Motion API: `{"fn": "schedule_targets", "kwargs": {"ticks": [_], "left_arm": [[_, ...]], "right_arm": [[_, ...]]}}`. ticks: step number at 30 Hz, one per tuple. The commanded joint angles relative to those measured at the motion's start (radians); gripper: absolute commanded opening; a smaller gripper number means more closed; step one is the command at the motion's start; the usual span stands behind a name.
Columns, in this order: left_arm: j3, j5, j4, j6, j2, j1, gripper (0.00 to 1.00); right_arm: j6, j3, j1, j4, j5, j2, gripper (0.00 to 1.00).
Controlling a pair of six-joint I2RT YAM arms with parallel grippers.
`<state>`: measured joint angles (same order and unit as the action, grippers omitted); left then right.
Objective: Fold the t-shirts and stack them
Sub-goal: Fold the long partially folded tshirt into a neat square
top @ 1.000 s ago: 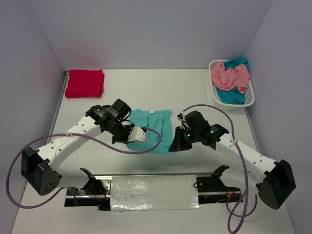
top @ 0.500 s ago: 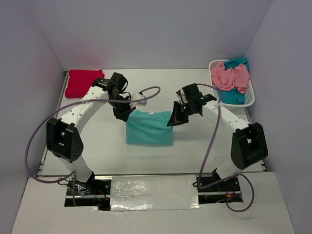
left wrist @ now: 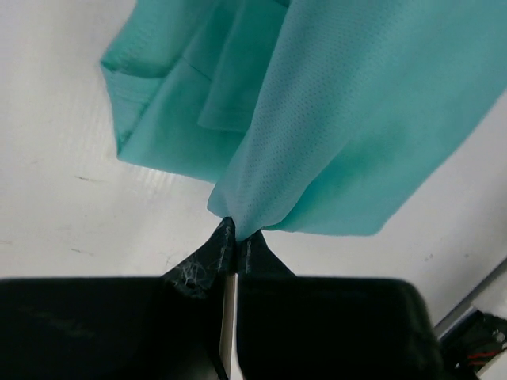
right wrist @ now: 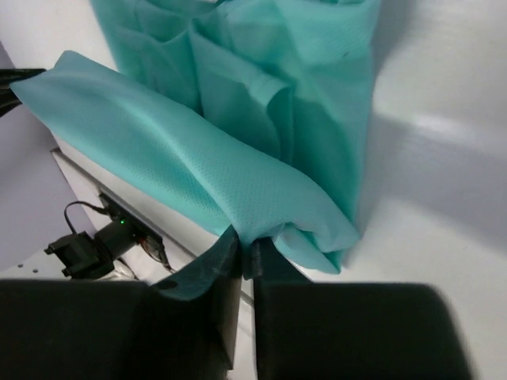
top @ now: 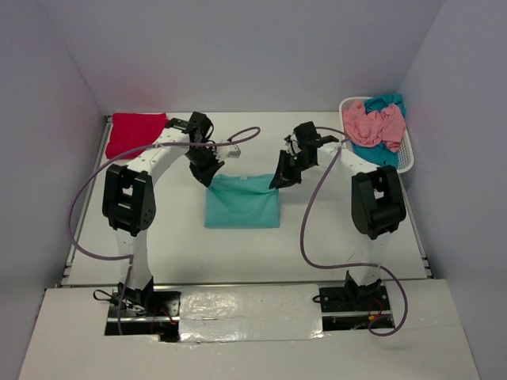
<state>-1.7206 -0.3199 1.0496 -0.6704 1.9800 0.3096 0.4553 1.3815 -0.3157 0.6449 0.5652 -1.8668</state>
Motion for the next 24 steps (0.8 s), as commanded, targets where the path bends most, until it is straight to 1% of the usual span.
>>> {"fn": "schedule_targets", "kwargs": {"ticks": [1,2,3,4,5,6,7,8,9,10,11,13,15,16,17,18,19,20,21,22,23,24], "left_arm": [[-0.080,0.076,-0.066,0.084,0.068,-0.021,0.10],[-0.092,0.085,-0.075,0.092,0.085,-0.026,0.14],[-0.105,0.096,-0.088,0.115,0.098,-0.030,0.27],[-0.121,0.117,-0.117,0.126,0.124,-0.032,0.33],[-0.128,0.123,-0.131,0.133,0.138,-0.040,0.35],[-0.141,0.130,-0.146,0.156,0.163,-0.044,0.44],[-0.151,0.143,-0.173,0.170,0.174,-0.049,0.49],[-0.163,0.143,-0.180,0.183,0.187,-0.058,0.51],[-0.193,0.145,-0.186,0.211,0.209,-0.064,0.52],[-0.212,0.150,-0.198,0.228,0.218,-0.076,0.62],[-0.232,0.148,-0.197,0.250,0.227,-0.081,0.64],[-0.290,0.153,-0.194,0.275,0.237,-0.092,0.65],[-0.313,0.148,-0.204,0.292,0.203,-0.112,0.63],[-0.306,0.136,-0.224,0.296,0.180,-0.130,0.60],[-0.272,0.084,-0.238,0.304,0.152,-0.136,0.54],[-0.245,0.055,-0.253,0.308,0.088,-0.139,0.51],[-0.208,0.029,-0.269,0.311,0.056,-0.136,0.45],[-0.135,-0.041,-0.289,0.308,-0.004,-0.132,0.32],[-0.102,-0.063,-0.299,0.311,-0.026,-0.123,0.26],[-0.067,-0.080,-0.309,0.315,-0.042,-0.103,0.13],[-0.022,-0.097,-0.318,0.316,-0.053,-0.093,0.06],[-0.007,-0.105,-0.319,0.316,-0.047,-0.084,0.00]], "right_arm": [[0.003,0.077,0.038,-0.013,-0.011,-0.063,0.18],[0.006,0.089,0.041,-0.014,-0.013,-0.080,0.24],[0.011,0.126,0.047,-0.013,-0.021,-0.098,0.36],[0.014,0.148,0.050,-0.013,-0.037,-0.138,0.40],[0.017,0.168,0.062,-0.010,-0.048,-0.161,0.42],[0.020,0.221,0.067,-0.011,-0.054,-0.182,0.46],[0.022,0.250,0.072,-0.004,-0.059,-0.207,0.49],[0.025,0.316,0.087,0.002,-0.077,-0.251,0.52],[0.025,0.347,0.096,0.007,-0.083,-0.268,0.52],[0.026,0.376,0.105,0.028,-0.097,-0.284,0.52],[0.023,0.420,0.119,0.038,-0.143,-0.295,0.52],[0.004,0.438,0.122,0.053,-0.178,-0.279,0.52],[-0.007,0.383,0.112,0.035,-0.217,-0.192,0.48],[-0.006,0.342,0.106,-0.009,-0.229,-0.148,0.44],[-0.006,0.253,0.096,-0.034,-0.250,-0.102,0.40],[-0.004,0.211,0.069,-0.057,-0.255,-0.012,0.36],[0.003,0.168,0.054,-0.100,-0.258,0.027,0.25],[0.014,0.093,0.034,-0.123,-0.260,0.090,0.18],[0.025,0.064,-0.006,-0.149,-0.248,0.109,0.13],[0.048,0.019,-0.028,-0.200,-0.232,0.118,0.04],[0.055,0.013,-0.045,-0.218,-0.211,0.106,0.01],[0.063,0.013,-0.071,-0.231,-0.171,0.088,0.00]]}}
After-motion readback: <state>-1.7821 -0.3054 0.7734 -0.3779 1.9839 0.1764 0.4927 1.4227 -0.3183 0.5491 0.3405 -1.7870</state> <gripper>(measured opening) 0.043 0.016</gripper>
